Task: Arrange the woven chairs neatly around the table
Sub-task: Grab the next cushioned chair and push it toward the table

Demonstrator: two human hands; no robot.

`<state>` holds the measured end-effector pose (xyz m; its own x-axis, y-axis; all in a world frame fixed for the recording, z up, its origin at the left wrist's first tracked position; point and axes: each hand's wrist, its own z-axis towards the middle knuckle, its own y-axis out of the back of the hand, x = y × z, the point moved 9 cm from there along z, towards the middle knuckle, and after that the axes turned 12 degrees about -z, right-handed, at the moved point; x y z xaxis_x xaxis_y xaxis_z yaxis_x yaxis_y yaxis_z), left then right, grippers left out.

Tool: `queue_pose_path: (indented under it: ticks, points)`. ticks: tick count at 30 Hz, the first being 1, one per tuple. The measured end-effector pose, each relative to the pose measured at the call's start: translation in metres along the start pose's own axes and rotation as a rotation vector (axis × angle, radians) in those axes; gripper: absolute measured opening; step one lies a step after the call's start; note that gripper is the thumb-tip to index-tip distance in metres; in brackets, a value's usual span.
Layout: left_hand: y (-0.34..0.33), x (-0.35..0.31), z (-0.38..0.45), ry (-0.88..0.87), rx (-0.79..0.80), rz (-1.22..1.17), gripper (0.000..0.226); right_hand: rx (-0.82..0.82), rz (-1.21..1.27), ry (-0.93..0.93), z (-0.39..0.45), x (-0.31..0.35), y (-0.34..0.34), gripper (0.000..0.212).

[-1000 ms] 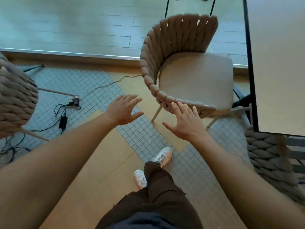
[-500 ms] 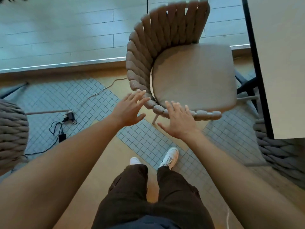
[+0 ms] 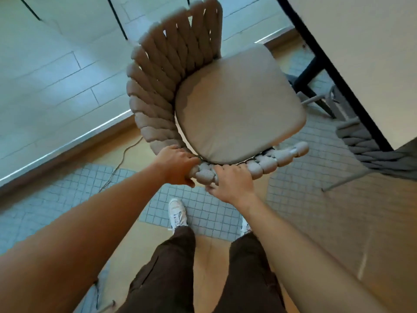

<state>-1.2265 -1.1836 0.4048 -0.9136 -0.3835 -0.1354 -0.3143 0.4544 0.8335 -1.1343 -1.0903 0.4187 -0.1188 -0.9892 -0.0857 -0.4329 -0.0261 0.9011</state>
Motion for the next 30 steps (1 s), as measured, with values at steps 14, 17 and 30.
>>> queue_pose_path:
  ticks: [14, 17, 30]
  points:
    - [0.030, -0.032, 0.051, -0.170, -0.225, -0.001, 0.047, -0.216, -0.024, -0.047, 0.014, -0.064, 0.011, 0.050]
    - [0.032, -0.040, 0.052, -0.169, -0.252, -0.022, 0.048, -0.211, 0.007, -0.075, 0.007, -0.070, 0.012, 0.051]
    - [0.023, -0.057, 0.044, -0.258, -0.300, -0.029, 0.054, -0.244, 0.063, -0.034, -0.008, -0.073, -0.006, 0.042]
